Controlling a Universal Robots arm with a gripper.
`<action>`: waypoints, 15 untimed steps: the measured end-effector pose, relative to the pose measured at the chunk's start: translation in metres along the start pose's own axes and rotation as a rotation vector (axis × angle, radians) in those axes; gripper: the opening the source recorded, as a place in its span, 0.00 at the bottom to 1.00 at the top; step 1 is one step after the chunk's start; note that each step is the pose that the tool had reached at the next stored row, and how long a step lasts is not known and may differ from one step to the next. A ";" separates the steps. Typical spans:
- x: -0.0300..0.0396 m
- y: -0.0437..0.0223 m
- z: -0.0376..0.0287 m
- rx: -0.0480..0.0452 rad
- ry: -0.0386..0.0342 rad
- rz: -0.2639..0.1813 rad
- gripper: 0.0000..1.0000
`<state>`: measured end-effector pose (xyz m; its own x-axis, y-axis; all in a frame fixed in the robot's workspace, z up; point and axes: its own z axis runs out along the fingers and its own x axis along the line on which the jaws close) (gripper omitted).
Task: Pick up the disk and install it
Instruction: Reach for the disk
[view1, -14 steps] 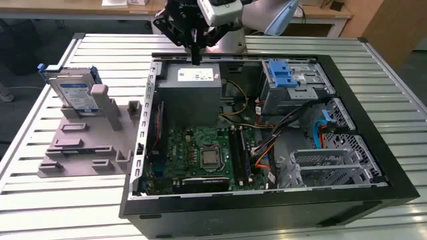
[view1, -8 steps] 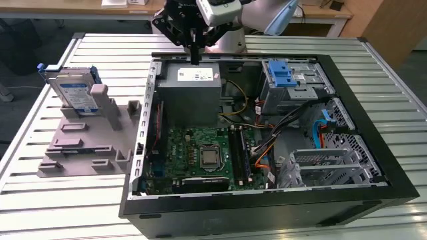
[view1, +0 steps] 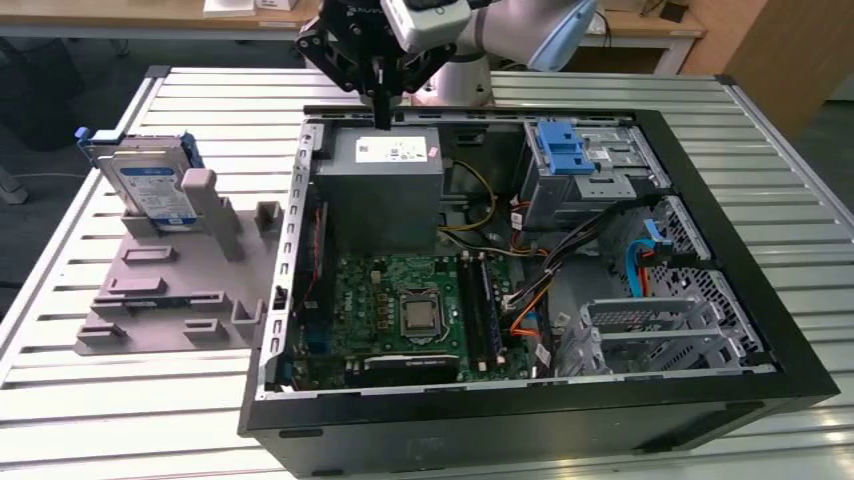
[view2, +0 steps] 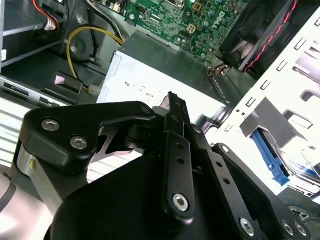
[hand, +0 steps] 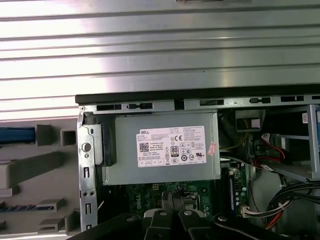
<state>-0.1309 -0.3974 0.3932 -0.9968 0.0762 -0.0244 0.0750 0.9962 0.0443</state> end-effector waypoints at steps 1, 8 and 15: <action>0.0013 0.0006 0.0000 0.0000 0.0000 0.000 0.11; 0.0104 0.0032 0.0006 0.0000 0.0004 0.000 0.11; 0.0201 0.0047 0.0015 0.0000 0.0021 0.000 0.11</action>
<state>-0.1505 -0.3911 0.3914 -0.9968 0.0762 -0.0223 0.0752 0.9962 0.0443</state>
